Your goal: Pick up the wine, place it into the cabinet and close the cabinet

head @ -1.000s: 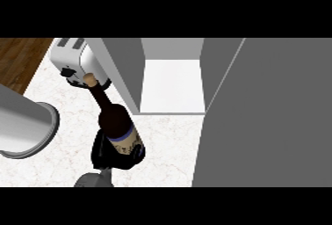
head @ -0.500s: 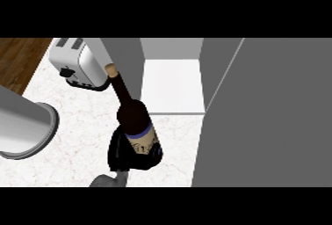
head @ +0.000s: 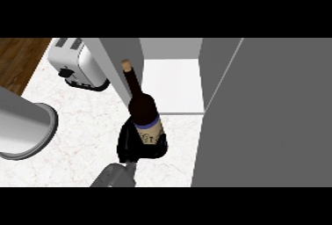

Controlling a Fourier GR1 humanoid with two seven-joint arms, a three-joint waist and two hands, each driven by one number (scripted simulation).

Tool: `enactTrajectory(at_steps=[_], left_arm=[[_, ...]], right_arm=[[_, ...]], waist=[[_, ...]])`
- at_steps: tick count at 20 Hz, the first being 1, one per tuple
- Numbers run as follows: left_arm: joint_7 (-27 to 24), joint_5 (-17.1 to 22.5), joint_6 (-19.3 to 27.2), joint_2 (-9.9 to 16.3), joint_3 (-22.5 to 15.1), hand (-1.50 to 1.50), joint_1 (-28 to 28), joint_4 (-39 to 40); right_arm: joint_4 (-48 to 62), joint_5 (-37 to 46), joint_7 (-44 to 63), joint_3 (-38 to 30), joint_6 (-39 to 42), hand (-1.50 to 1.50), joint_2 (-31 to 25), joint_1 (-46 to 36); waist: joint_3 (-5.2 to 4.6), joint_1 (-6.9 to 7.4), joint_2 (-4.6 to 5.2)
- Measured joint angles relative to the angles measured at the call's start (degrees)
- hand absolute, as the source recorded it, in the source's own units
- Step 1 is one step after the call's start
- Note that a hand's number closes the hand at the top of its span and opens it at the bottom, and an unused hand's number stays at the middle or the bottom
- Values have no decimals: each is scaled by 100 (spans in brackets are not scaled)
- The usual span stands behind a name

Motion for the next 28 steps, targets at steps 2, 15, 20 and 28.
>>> enactTrajectory(at_steps=[2, 15, 20, 28], left_arm=[[-159, 192, 63, -3, -126, 150, -133, 126], [-707, 1170, 256, -8, -459, 150, -1499, 1311], [-521, 1327, 210, -9, -157, 150, -2028, 1790], [-651, 1688, 146, -10, 5, 150, -2849, 2592]], right_arm=[[97, -49, -53, -92, 20, -150, -14, -60], [167, -105, -135, 77, 6, -150, 80, -53], [275, -117, -395, 49, 97, -150, 103, 90], [378, -262, -457, -98, 152, -150, 26, 14]], waist=[[-1, 0, 0], [-1, -40, 9], [0, -43, 12], [-3, -81, 21]])
